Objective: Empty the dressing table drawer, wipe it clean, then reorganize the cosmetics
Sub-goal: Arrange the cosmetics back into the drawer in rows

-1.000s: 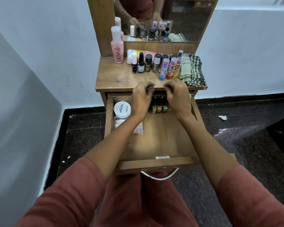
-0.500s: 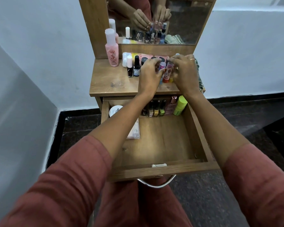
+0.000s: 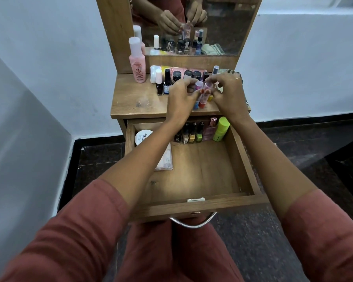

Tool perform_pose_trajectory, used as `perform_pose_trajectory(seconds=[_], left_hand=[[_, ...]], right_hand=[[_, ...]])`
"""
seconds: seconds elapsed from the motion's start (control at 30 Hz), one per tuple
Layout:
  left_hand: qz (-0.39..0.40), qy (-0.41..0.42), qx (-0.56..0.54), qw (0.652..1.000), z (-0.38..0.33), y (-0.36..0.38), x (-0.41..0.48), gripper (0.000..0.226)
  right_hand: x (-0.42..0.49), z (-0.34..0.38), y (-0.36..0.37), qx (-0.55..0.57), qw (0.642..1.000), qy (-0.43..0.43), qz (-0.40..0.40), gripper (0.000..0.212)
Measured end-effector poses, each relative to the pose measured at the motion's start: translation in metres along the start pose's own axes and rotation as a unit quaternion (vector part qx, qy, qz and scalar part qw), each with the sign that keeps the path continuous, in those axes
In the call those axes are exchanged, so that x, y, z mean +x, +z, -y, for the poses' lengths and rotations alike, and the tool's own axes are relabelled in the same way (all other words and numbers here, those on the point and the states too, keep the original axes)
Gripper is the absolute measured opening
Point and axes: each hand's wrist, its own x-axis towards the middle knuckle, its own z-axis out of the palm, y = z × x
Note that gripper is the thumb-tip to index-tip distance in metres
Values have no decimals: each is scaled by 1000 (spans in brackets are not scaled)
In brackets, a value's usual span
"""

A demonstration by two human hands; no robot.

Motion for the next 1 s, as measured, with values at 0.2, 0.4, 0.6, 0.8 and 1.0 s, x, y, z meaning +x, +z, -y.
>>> perform_pose_trajectory(seconds=[0.2,0.4,0.6,0.8,1.0], left_hand=[[32,10,-28,999,-7,4,-28,25],[62,-12,-34,997,-2,27,-50,23],[91,-44,-16,995,13,54,-64,21],[115,-76,21,990,31,78,-71,20],[122,-111,16,986,42,91,-73,18]], right_hand=[[-28,1,-16,59,998,26,19,23],[-57,-19,-16,72,995,64,24,27],[-79,-45,-10,44,992,98,63,28],[-91,-68,0,7,987,128,100,27],[-94,-79,8,-38,982,132,126,26]])
